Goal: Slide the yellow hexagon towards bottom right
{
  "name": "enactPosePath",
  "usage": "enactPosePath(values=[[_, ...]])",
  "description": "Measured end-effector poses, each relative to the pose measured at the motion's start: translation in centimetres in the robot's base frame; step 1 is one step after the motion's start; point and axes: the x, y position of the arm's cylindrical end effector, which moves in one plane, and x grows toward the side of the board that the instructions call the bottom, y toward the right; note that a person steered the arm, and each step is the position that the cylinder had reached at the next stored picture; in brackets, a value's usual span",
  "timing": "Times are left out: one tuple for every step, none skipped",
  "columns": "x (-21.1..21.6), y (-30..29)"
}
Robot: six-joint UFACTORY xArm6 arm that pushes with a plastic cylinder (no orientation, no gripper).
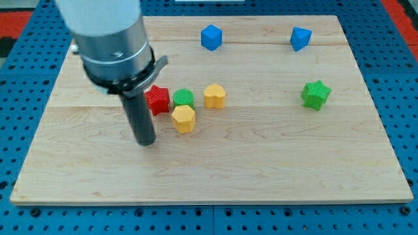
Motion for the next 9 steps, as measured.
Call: enactPosePath(values=[[-1.9,0.2],[-2.8,5.5],[-3.0,8.8],[-3.6,10.7],[-5.8,10.5],[-6.6,13.0],[-6.1,17.7],[-3.8,19.1],[-2.8,17.7]])
